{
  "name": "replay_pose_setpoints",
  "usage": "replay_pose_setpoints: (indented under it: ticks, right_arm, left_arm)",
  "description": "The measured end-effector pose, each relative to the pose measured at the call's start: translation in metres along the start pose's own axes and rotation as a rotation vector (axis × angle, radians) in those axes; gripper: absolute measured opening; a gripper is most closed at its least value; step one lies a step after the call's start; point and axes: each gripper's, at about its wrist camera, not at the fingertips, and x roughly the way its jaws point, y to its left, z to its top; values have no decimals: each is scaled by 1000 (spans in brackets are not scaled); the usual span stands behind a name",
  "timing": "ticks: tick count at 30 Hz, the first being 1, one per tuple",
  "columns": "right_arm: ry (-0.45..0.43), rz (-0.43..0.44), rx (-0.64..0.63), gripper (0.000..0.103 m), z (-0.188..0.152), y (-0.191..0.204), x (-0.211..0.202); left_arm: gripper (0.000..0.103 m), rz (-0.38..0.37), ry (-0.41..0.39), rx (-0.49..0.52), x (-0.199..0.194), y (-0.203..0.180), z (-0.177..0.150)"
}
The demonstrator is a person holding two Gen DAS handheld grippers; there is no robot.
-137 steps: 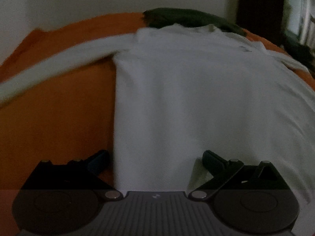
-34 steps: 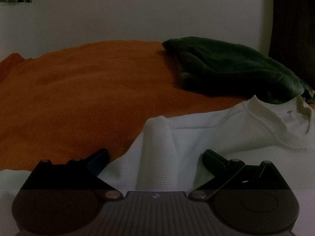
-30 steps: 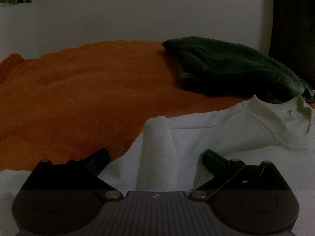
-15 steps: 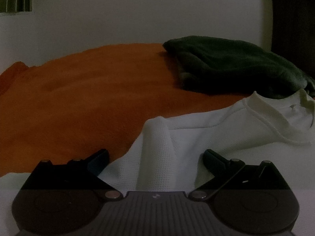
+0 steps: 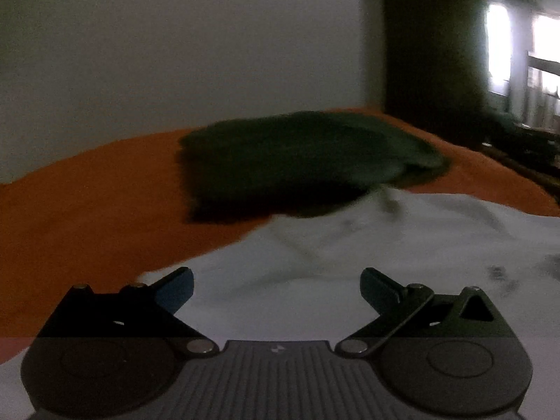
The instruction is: Fold clothes
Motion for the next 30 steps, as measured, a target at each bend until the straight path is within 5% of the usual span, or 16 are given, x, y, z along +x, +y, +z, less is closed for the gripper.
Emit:
replay_pose_setpoints:
  ticks: [4, 8, 11, 15, 17, 19, 21, 23, 25, 28, 30]
  right_arm:
    - [98, -40, 42, 16, 18, -7, 27]
    - [-31, 21, -57, 14, 19, 19, -3]
    - [-135, 276, -137, 8, 15, 65, -36]
    - [-292, 732, -516, 8, -12, 186, -118]
    - [-189, 837, -740, 8, -51, 253, -144]
    - [-25, 861, -788, 9, -89, 284, -149]
    - [141, 824, -724, 16, -119, 284, -137]
    - [300, 688, -632, 43, -143, 262, -112]
    - [417, 517, -632, 46, -164, 230, -86]
    - [433, 177, -755, 46, -179, 183, -48]
    - [356, -8, -867, 46, -177, 162, -25]
  left_arm:
    - [103, -122, 102, 29, -4, -39, 0]
    - [103, -185, 96, 60, -30, -65, -13]
    - [103, -225, 37, -37, -66, -55, -20]
    - [103, -207, -35, -204, -110, -15, -25]
    - [103, -181, -37, -273, -128, 7, -31]
    - [103, -162, -28, -338, -142, 26, -40]
    - [103, -130, -11, -337, -151, 35, -48]
    - [102, -86, 10, -319, -159, 41, -57]
    - [102, -84, 22, -321, -162, 39, -62]
    - [103, -108, 53, -319, -160, 27, -68]
    - [103, -131, 81, -281, -150, 10, -69]
